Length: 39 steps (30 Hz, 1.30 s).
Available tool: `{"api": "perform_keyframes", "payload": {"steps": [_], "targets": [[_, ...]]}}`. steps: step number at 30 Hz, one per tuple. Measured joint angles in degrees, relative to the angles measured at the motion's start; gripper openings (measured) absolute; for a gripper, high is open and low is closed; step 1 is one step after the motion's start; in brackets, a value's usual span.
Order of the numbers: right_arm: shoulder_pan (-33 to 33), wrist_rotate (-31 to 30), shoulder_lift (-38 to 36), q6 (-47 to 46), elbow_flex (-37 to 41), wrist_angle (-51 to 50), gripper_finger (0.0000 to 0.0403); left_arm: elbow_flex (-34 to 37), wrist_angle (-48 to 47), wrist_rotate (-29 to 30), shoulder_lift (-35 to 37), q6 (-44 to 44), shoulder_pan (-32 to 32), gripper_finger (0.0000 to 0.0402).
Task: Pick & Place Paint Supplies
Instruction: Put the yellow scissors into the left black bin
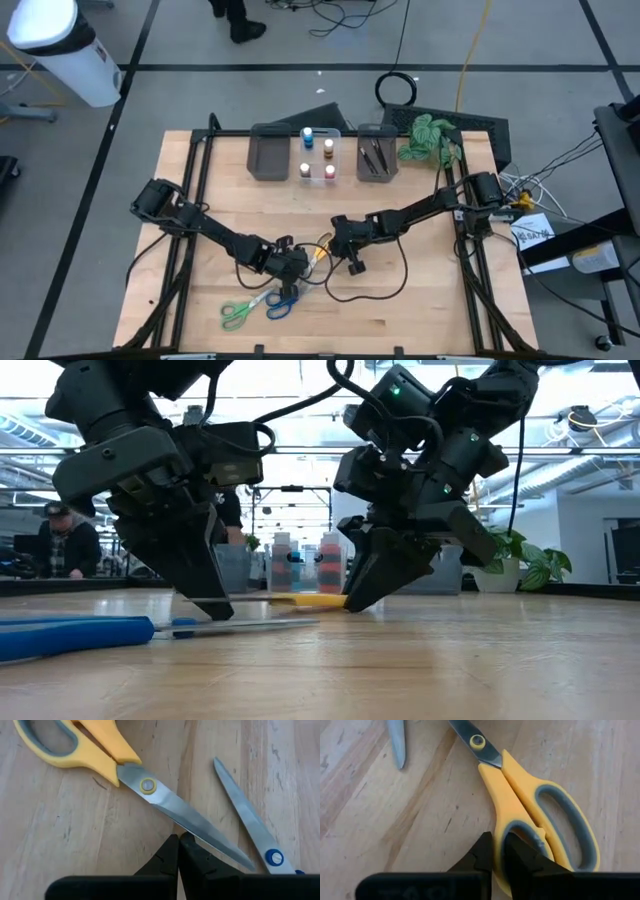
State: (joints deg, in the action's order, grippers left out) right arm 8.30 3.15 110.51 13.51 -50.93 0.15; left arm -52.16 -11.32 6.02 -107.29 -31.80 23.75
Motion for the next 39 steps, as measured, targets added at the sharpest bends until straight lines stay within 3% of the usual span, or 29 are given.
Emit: {"api": "perform_keyframes", "payload": {"steps": [5,10,18,22,25,29,35,39], "targets": [[0.45,-0.29,-3.49,-1.47,0.19,4.75,0.0019,0.78,-0.73,0.45,5.54,1.38,0.00,0.0013],[0.87,-1.52,-7.79,-2.35,0.32,5.46,0.0017,0.51,-3.89,3.46,15.79,-1.51,0.70,0.0013],[2.47,-9.21,-12.88,-2.33,0.19,14.49,0.0017,0.45,-9.20,21.98,28.86,3.12,5.95,0.0014],[1.87,-11.61,-13.37,1.19,0.14,20.22,0.0017,0.49,-10.62,32.33,31.20,3.44,7.88,0.0015],[1.44,-14.06,-13.46,4.80,0.14,20.84,0.0017,0.47,-10.46,35.53,31.08,2.43,8.01,0.0017],[1.12,-20.01,-12.71,10.40,0.20,21.35,0.0017,0.41,-9.22,30.98,31.19,-0.78,5.30,0.0054],[1.13,-26.48,-12.76,21.50,0.14,24.96,0.0017,0.41,-7.13,23.64,31.19,-3.62,-3.38,0.0165],[1.23,-27.41,-12.76,28.94,0.10,26.96,0.0017,0.40,-2.92,13.94,30.88,-2.19,-10.51,0.0234]]}}
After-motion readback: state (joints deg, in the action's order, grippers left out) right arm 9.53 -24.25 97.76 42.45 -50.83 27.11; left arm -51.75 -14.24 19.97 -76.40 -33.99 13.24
